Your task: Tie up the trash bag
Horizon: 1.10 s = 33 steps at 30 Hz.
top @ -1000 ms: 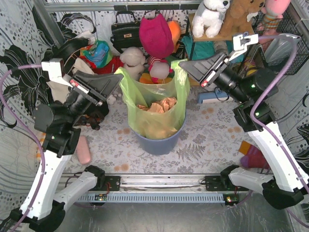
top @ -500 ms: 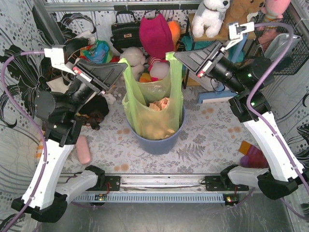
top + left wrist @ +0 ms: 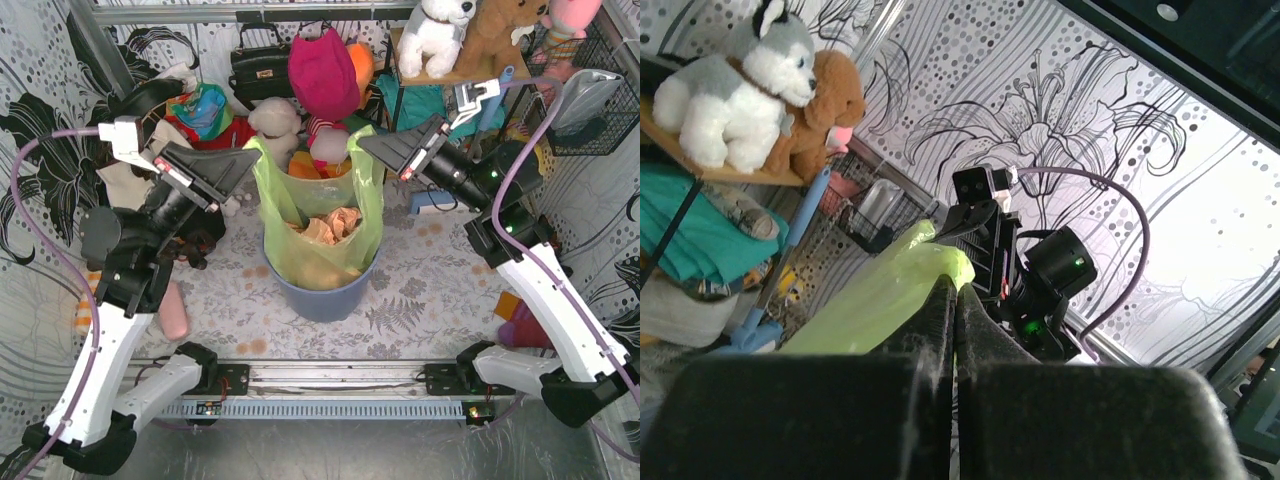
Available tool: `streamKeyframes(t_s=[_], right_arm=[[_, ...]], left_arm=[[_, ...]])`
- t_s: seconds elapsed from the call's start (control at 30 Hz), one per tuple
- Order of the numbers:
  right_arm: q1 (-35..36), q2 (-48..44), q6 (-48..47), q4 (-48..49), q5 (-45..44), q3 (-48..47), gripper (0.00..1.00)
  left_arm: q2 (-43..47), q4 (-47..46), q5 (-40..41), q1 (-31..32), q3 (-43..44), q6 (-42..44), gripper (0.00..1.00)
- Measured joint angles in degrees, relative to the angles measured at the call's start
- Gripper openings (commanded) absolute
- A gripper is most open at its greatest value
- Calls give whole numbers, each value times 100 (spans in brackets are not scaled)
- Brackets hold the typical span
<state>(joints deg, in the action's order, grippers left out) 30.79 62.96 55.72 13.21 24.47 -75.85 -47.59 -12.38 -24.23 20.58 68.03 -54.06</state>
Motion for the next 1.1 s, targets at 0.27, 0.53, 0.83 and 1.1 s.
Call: streamKeyframes(t_s=[0.27, 0.53, 0.83, 1.1], right_arm=[[0, 442, -50, -96, 111, -1335, 0], [0, -94, 26, 42, 57, -107, 0], [0, 509, 15, -306, 46, -907, 0], [4, 461, -114, -286, 175, -1648, 0]], left_arm=[[-417, 15, -129, 0, 800, 55, 0], [251, -68, 87, 0, -175, 52, 0], [-275, -66, 17, 0, 420, 76, 0], [-433, 55, -109, 0, 887, 256, 0]])
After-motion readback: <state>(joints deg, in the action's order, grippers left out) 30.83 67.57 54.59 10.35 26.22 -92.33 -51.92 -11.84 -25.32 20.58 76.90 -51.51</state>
